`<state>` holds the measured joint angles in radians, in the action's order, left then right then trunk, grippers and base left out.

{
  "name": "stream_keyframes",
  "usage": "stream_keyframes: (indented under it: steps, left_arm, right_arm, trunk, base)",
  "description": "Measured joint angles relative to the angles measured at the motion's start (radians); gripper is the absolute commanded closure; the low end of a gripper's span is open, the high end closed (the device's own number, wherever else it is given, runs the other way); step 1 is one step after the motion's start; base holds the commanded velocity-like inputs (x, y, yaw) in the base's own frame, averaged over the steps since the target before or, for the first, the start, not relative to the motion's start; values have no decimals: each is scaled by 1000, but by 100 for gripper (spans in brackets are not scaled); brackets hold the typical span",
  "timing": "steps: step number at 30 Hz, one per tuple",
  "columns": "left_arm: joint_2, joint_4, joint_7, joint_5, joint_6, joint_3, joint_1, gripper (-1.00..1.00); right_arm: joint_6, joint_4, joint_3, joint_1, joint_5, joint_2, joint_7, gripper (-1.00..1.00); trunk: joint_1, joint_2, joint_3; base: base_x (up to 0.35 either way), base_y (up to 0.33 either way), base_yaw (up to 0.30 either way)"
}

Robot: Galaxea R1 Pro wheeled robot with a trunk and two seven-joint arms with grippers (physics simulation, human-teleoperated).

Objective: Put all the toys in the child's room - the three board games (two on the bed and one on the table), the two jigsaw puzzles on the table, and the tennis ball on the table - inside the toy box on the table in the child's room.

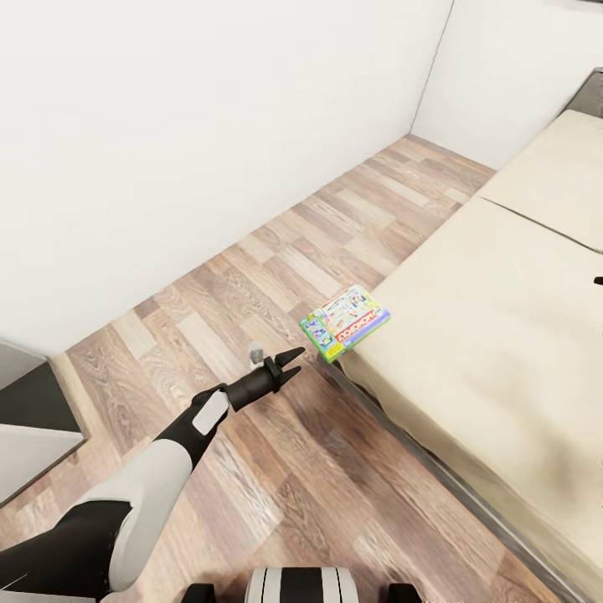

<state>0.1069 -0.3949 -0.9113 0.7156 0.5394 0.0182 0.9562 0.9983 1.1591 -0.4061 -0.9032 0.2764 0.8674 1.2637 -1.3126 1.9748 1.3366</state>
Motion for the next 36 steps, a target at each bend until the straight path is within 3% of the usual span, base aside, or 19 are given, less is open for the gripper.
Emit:
stream_keyframes:
  steps: [17, 25, 36]
  left_arm:
    - [-3, 35, 41, 0, -3, 6, 14, -100]
    - [-14, 47, 60, 3, -2, 42, 36, -100]
    - [-23, 50, 67, 4, -1, 65, 50, -100]
  right_arm:
    - [11, 35, -7, 9, 28, -2, 0, -100]
    - [12, 40, -8, 15, 31, -8, 0, -100]
    - [11, 44, -8, 17, 32, -11, 3, -100]
  trunk:
    - [0, 0, 0]
    - [0, 0, 0]
    - [0, 0, 0]
  base:
    - [0, 0, -28]
    - [0, 0, -4]
    - [0, 0, -1]
